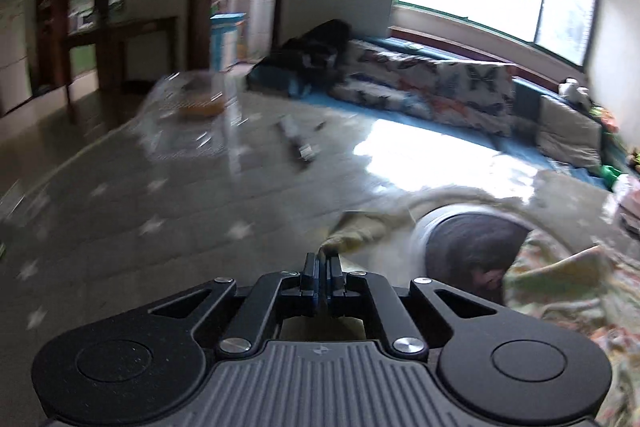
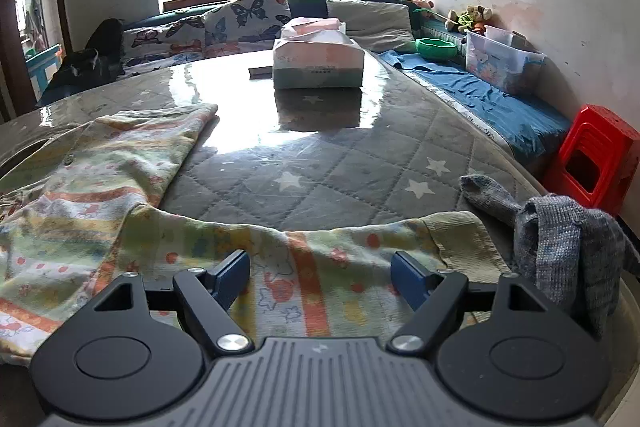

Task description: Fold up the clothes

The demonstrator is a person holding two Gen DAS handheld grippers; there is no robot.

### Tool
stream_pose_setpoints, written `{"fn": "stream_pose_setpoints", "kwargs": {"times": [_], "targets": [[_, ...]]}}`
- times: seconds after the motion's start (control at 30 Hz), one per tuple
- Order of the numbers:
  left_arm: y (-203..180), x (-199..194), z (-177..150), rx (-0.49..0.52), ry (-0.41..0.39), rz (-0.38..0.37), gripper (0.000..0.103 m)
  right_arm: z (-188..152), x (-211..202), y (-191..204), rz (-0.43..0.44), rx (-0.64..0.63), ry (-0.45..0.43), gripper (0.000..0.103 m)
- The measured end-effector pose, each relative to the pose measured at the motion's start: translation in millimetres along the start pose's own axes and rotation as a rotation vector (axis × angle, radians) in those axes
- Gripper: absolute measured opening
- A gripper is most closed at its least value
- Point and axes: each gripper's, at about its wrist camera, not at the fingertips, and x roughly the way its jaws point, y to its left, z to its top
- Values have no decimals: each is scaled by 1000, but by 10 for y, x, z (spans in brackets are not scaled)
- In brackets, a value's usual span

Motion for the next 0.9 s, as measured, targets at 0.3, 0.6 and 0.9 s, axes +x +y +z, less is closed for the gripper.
{"fn": "stream_pose_setpoints", "kwargs": {"times": [0.3, 0.6, 0.9], "targets": [[317, -19, -270, -73, 59, 45, 4, -61, -103, 183, 56, -49, 9, 79], [473, -101, -359, -111, 54, 78, 3, -49, 43, 218, 77, -63, -3, 82], [541, -308, -303, -92, 111, 51, 29, 201, 150, 330, 119, -121, -1, 80]]}}
